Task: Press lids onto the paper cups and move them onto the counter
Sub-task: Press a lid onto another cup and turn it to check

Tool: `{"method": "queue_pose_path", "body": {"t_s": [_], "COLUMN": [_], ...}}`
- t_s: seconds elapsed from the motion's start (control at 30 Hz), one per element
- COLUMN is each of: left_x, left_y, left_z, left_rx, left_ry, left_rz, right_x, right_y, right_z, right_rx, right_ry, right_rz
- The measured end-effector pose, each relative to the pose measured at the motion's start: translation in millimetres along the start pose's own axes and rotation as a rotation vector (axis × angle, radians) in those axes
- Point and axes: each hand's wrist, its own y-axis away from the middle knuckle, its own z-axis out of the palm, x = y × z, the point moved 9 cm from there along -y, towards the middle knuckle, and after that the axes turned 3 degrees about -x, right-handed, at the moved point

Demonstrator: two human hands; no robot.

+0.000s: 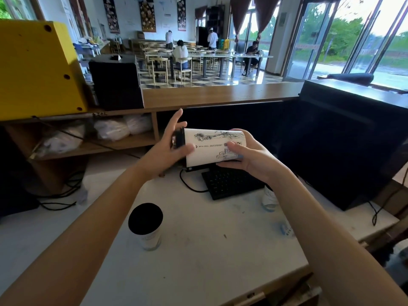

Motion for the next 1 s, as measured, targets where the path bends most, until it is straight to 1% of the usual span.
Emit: {"method": "queue_pose_path", "body": {"t_s": [0.07,0.1,0.17,0.27,0.33,0.43,0.53,0.6,0.67,0.73,0.83,0.9,1.0], "left_x": [-19.1,-23.7,-24.5,-17.1,-12.8,1.2,14.6,20.7,21.7,16.4,-0.8,-9.1,-13.9], "left_y": [-0.4,1.0,2.8,1.5,1.2,2.0,2.1,3.6,3.7,-0.1,-12.1,-20.3,-32.3], "left_z": [2.2,5.5,9.0,5.2,2.8,6.0,8.6,9.6,11.2,12.1,8.5,3.3,-3.1], "left_rx": [-0.032,-0.047,-0.052,-0.005,0.029,0.061,0.112,0.158,0.174,0.151,0.110,0.114,0.138], "left_ry": [0.304,0.412,0.479,0.411,0.344,0.148,-0.064,-0.182,-0.233,-0.211,-0.167,-0.201,-0.248], "left_rz": [-0.195,-0.260,-0.300,-0.209,-0.131,0.007,0.137,0.214,0.258,0.228,0.086,0.021,-0.004], "right_x": [-2.3,-4.1,-7.2,-5.1,3.2,21.6,30.1,31.9,30.7,28.0,14.2,-2.6,-32.5], "right_y": [0.1,0.5,1.5,0.1,-4.3,-10.0,-11.0,-11.0,-12.6,-16.7,-26.3,-35.4,-51.5], "right_z": [3.0,3.9,4.1,1.5,-1.7,-0.1,2.0,1.9,3.5,1.6,-2.7,-3.6,-0.6], "right_rx": [-0.023,-0.028,-0.041,-0.025,0.024,0.073,0.137,0.161,0.168,0.214,0.294,0.311,0.293], "right_ry": [0.008,0.024,0.056,0.067,-0.004,-0.257,-0.509,-0.627,-0.686,-0.687,-0.610,-0.486,-0.250], "right_rz": [-0.046,-0.066,-0.087,-0.070,-0.044,-0.018,-0.053,-0.092,-0.120,-0.127,-0.123,-0.131,-0.154]}}
